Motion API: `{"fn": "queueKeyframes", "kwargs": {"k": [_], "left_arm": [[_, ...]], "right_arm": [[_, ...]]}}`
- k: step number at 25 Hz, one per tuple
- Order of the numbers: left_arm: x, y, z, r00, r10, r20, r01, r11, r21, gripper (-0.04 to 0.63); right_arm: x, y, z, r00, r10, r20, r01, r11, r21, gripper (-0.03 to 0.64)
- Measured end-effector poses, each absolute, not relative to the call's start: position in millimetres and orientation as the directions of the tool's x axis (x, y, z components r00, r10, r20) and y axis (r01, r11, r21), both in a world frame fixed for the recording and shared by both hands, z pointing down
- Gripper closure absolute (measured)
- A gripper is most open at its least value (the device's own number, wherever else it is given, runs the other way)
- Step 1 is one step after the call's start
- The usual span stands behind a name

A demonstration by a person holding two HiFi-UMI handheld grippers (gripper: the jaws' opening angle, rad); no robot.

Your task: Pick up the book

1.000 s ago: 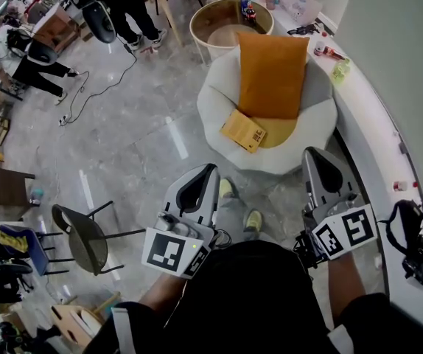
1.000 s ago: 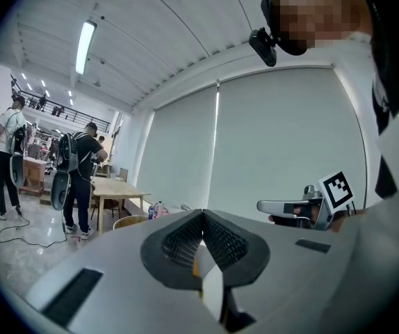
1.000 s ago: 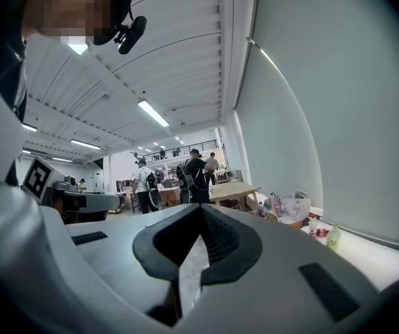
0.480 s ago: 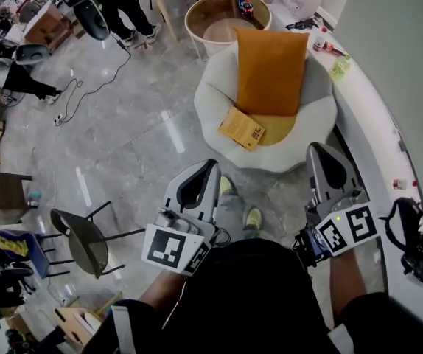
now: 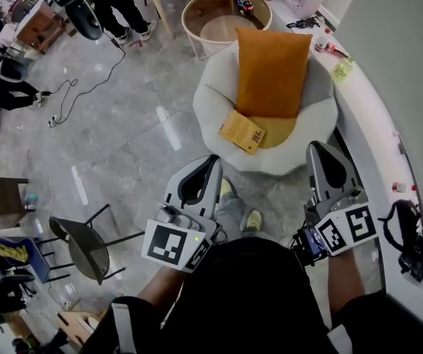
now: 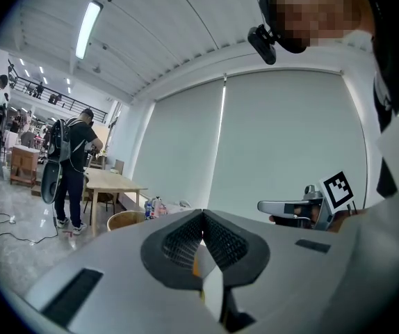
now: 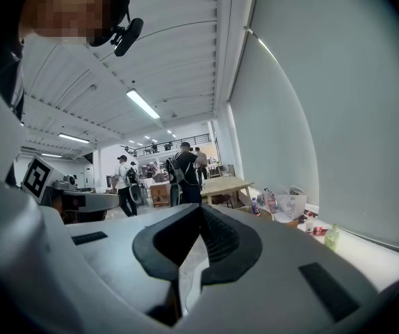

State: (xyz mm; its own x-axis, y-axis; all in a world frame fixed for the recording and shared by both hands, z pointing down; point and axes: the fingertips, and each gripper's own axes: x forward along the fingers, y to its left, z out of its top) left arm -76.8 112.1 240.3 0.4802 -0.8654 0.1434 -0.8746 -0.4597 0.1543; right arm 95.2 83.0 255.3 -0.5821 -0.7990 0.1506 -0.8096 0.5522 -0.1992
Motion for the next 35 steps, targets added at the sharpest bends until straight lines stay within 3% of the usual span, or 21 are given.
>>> {"fn": "queueKeyframes", "kwargs": {"k": [35], "left_arm": [[-173, 2, 241, 0.533, -0.838, 0.115, -0.84, -0.509, 0.187, 0.591]], "right_arm": [[-7, -17, 251, -0.538, -0.826, 0.167, -0.841, 0.515, -0.163, 0.601]]}}
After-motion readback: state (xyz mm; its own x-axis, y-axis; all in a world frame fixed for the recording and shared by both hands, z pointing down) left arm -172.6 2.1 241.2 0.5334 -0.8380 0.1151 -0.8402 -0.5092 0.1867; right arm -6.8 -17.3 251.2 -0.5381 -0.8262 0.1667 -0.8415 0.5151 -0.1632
